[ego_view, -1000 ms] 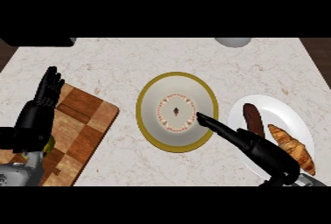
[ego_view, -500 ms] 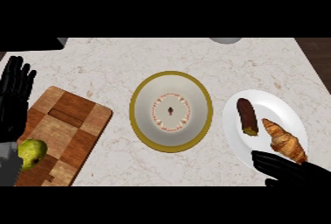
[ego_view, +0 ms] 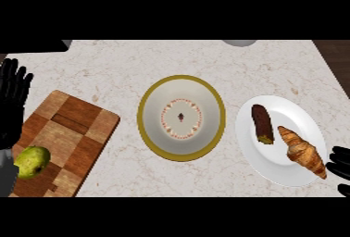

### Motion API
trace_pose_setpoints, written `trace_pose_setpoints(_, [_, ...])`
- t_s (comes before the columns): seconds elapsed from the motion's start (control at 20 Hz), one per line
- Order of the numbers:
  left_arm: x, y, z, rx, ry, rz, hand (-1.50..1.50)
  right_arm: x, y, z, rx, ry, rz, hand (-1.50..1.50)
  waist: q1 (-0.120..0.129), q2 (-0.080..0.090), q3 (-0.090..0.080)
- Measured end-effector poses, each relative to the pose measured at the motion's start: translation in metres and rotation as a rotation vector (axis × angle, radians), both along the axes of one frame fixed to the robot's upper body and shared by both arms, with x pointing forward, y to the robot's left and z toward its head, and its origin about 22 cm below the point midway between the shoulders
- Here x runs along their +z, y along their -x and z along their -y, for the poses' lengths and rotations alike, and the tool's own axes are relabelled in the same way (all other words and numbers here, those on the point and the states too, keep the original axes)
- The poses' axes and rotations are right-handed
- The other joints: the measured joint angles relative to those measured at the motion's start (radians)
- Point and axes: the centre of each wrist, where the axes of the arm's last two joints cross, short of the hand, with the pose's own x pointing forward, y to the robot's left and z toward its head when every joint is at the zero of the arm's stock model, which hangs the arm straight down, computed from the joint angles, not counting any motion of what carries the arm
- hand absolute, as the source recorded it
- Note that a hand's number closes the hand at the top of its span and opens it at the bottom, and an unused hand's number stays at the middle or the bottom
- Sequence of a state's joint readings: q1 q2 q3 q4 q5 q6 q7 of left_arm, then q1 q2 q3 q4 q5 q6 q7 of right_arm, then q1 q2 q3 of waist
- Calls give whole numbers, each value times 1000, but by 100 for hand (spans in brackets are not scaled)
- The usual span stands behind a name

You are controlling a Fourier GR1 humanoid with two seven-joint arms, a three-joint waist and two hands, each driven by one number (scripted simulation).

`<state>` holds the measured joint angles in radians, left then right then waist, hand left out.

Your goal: Pick the croissant from the plate and place it in the bowl

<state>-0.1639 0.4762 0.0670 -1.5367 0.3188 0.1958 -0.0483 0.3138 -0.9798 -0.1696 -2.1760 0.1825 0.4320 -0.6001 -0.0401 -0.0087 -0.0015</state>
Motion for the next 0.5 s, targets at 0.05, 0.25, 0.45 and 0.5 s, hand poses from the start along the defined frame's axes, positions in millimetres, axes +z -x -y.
trace_pose_setpoints(0.05, [1,-1,0,-2,-1,0,0,9,0,2,-9,63,3,-150,1,0,0])
trace_pose_setpoints(0.25, [-3,-4,0,-9,6,-1,0,38,-1,6,-42,285,-5,-150,4,3,0])
trace_pose_setpoints(0.45, [-9,-7,0,-19,5,1,0,48,1,2,-61,458,3,-150,13,5,0])
trace_pose_setpoints(0.5, [-8,-8,2,-22,4,0,0,49,0,3,-66,490,0,-150,17,6,1])
